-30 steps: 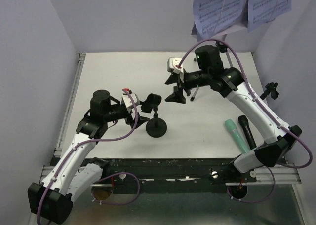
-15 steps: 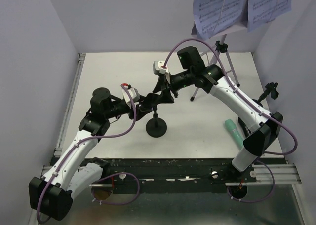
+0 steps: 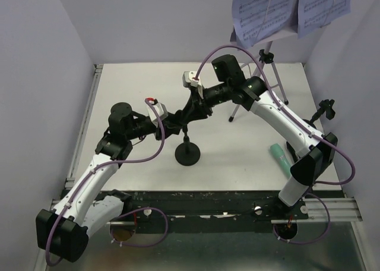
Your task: Pack up the instrument practice props
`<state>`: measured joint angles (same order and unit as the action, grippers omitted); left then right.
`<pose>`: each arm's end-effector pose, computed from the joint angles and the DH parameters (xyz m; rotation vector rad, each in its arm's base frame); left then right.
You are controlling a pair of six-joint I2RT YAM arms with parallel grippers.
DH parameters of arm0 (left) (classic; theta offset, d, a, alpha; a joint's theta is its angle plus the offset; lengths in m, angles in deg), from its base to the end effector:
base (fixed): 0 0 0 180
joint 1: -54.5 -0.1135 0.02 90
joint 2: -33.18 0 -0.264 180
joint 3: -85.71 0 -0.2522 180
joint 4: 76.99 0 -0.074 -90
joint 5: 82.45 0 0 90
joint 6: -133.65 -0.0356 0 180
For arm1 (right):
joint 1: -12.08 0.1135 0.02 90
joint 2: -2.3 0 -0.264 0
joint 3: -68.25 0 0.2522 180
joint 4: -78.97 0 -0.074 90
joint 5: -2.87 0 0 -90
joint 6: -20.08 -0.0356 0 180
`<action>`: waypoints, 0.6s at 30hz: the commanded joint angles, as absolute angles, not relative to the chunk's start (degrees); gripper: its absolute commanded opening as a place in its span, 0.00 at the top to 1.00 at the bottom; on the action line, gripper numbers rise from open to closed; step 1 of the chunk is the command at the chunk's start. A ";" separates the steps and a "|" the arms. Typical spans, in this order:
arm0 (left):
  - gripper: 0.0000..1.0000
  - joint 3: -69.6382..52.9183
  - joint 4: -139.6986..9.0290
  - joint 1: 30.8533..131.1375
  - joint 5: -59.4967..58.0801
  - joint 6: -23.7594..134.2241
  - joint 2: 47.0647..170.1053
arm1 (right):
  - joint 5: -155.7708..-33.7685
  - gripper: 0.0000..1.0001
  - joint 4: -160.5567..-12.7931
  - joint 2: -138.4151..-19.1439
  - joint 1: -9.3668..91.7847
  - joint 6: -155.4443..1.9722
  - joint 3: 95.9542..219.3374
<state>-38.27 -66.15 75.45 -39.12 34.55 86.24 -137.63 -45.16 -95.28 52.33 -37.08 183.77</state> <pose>0.1875 -0.0995 0.3240 1.0115 1.4118 -0.8438 0.2654 0.2607 0.3935 -1.6264 1.3882 1.0464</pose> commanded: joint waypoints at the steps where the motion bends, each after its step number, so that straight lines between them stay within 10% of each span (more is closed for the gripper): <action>1: 0.85 -37.90 -60.34 76.20 -46.05 31.09 90.39 | -135.21 1.00 -46.76 -96.40 52.95 -35.57 180.81; 18: 0.98 -41.51 -48.82 78.67 -45.45 16.67 94.53 | -130.99 1.00 -51.66 -90.25 52.95 -31.33 160.77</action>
